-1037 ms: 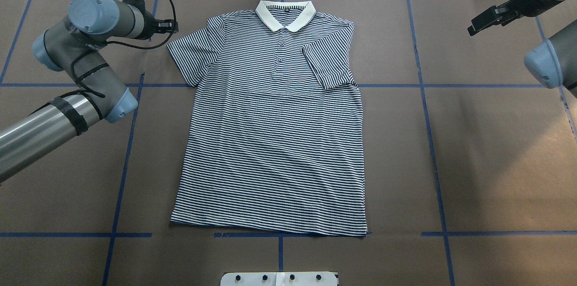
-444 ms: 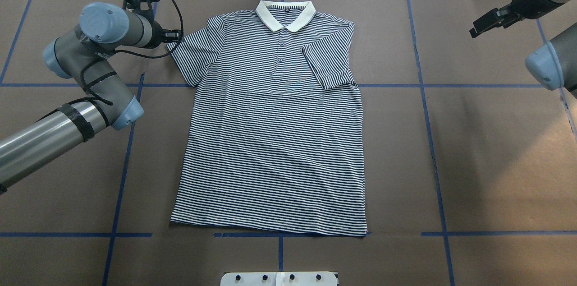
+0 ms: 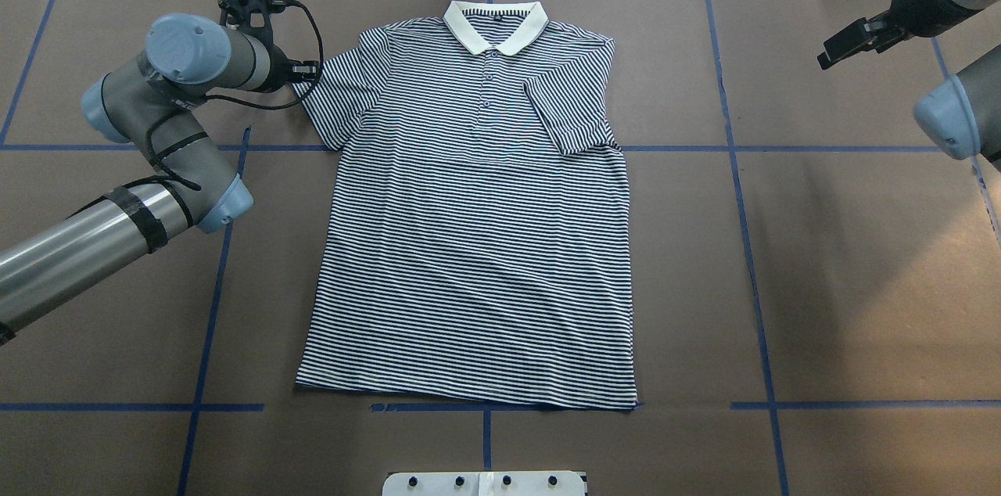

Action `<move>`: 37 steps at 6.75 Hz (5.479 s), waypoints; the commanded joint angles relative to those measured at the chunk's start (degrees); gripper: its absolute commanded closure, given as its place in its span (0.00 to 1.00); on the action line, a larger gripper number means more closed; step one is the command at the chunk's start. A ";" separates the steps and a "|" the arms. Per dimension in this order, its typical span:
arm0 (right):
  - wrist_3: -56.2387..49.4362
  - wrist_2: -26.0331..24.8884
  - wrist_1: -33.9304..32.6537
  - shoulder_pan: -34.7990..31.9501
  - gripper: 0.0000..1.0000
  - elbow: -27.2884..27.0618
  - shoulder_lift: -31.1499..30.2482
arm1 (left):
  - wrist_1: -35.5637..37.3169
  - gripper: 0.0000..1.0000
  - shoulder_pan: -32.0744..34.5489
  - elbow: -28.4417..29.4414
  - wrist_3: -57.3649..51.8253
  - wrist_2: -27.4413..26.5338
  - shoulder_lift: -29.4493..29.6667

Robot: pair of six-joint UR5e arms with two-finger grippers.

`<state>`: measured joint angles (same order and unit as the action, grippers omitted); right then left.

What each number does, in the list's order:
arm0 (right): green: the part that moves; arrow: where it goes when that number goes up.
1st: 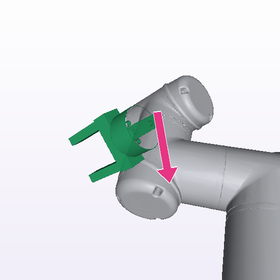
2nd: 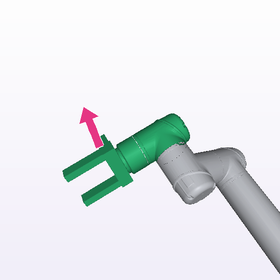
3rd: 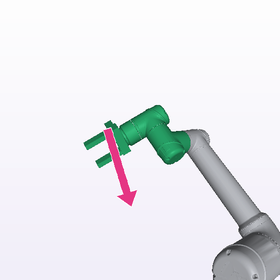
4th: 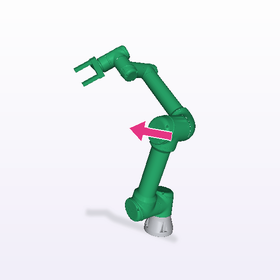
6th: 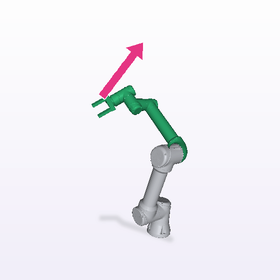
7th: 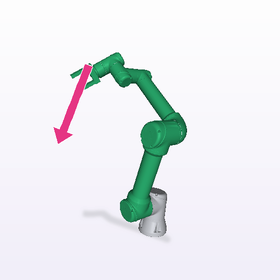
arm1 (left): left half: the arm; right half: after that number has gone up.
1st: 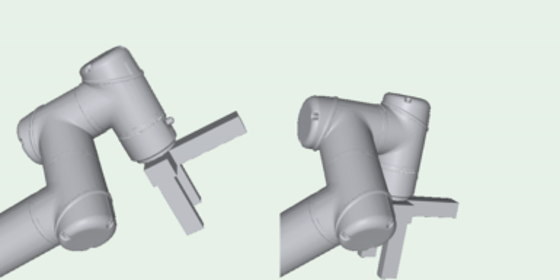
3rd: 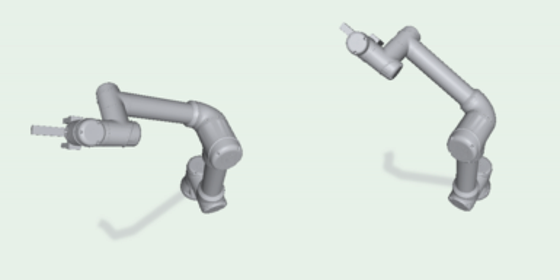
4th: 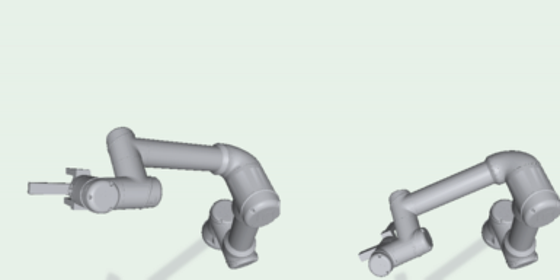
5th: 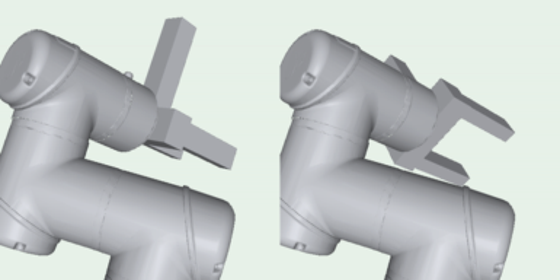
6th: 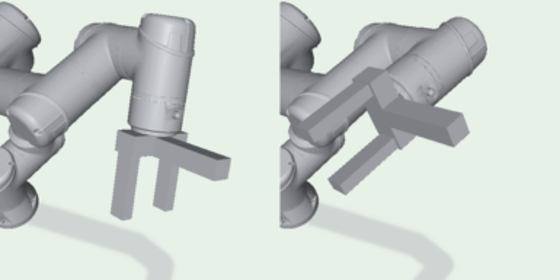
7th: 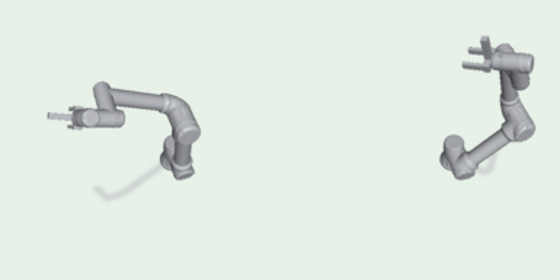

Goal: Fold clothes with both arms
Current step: 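Withdraw the right gripper while moving the left gripper to the other sleeve, then fold the sleeve with the left gripper inward across the shirt, then move both grippers to the shirt hem corners nearest the robot, then grasp the hem corners with both grippers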

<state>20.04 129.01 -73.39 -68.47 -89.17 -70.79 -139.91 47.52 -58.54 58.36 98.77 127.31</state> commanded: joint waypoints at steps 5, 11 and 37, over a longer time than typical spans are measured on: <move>0.00 0.01 0.00 0.00 0.00 -0.21 -0.14 | -0.02 1.00 0.12 -2.54 -3.96 0.11 0.13; 0.09 0.01 0.26 0.00 0.00 -0.30 -0.49 | 21.32 1.00 -5.32 -2.47 10.26 -0.85 15.31; 76.55 -52.02 -5.19 61.87 0.02 -36.51 -12.09 | 28.55 0.56 -35.74 -57.48 26.28 -8.94 -32.39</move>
<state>96.52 77.11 -78.57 -6.68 -125.71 -82.88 -111.48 11.78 -116.05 84.64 89.89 94.93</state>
